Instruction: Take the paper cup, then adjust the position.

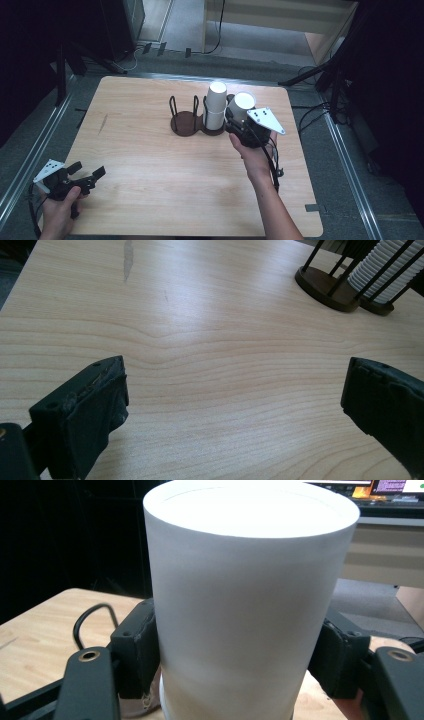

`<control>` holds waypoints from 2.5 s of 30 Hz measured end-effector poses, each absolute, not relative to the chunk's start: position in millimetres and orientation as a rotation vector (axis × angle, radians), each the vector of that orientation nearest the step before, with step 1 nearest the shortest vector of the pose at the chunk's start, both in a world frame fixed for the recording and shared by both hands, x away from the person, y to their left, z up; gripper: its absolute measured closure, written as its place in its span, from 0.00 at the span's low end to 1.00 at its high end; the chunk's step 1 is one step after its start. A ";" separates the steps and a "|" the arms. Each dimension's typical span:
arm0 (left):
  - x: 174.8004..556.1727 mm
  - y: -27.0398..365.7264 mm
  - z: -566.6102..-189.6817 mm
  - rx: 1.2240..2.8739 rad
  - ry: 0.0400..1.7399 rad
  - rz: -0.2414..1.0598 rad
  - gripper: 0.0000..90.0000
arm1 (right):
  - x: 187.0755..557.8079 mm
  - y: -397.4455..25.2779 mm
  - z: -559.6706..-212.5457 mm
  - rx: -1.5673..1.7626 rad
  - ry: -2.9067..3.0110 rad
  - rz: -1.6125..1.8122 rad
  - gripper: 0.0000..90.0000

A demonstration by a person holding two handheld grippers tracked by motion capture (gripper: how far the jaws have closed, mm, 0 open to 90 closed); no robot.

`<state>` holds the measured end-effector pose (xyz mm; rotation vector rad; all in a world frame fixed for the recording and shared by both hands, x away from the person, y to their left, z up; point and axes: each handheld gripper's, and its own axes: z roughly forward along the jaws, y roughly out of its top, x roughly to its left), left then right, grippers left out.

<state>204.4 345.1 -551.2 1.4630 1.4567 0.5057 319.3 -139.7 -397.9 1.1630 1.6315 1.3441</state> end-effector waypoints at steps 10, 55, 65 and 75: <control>202.4 341.4 -547.4 1.486 1.459 0.545 0.00 | 293.2 -150.1 -421.1 1.165 1.661 1.318 0.34; 247.2 199.8 -468.7 1.611 1.171 0.429 0.00 | 258.0 -137.0 -475.8 1.123 1.801 1.307 0.35; 243.4 176.5 -463.8 1.669 1.096 0.406 0.00 | 253.0 -126.6 -477.2 1.100 1.819 1.309 0.35; 238.5 159.8 -457.4 1.681 1.035 0.372 0.00 | 242.8 -100.3 -488.9 1.036 1.889 1.286 0.36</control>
